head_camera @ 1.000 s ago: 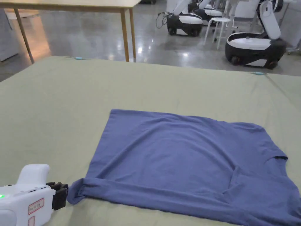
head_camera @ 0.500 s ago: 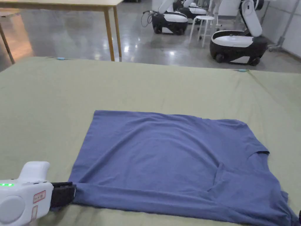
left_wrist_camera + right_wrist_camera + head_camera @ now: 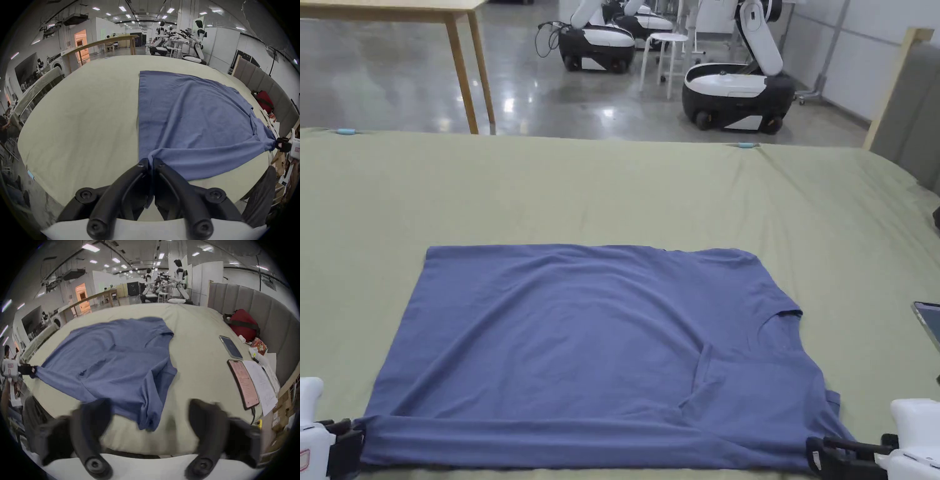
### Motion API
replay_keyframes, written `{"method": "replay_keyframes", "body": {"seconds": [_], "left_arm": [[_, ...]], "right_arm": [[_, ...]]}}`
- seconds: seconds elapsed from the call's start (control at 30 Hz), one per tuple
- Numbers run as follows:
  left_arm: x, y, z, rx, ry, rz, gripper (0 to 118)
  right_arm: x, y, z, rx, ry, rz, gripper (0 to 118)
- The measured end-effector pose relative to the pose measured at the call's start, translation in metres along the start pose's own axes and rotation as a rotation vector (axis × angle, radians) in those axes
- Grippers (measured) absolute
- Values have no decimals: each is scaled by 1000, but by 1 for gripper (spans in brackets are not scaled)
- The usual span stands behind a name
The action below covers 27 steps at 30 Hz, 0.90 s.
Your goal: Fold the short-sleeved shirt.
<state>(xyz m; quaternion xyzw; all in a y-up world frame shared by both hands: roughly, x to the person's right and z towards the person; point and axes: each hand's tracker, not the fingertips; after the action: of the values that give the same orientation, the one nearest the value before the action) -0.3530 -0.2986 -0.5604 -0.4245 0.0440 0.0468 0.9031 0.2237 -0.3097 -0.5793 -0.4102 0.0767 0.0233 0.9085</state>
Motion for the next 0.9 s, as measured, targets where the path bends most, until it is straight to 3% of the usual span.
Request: {"method": "replay_keyframes", "body": {"seconds": [0.07, 0.1, 0.17, 0.47, 0.7, 0.9], "left_arm": [[3, -1, 1, -5, -1, 0, 5], [2, -1, 0, -7, -2, 0, 5], [3, -1, 1, -11, -9, 1, 5], [-6, 53, 1, 34, -38, -8, 5], [-4, 120, -36, 56, -40, -34, 5], [-4, 158, -79, 26, -35, -45, 5]], "right_arm": [[1, -3, -9, -34, -42, 46, 20], [4, -2, -8, -35, -48, 49, 8], [8, 3, 0, -18, -1, -9, 7], [6, 79, 16, 98, 19, 20, 6], [2, 150, -35, 80, 3, 71, 6], [16, 181, -90, 4, 12, 16, 6]]}}
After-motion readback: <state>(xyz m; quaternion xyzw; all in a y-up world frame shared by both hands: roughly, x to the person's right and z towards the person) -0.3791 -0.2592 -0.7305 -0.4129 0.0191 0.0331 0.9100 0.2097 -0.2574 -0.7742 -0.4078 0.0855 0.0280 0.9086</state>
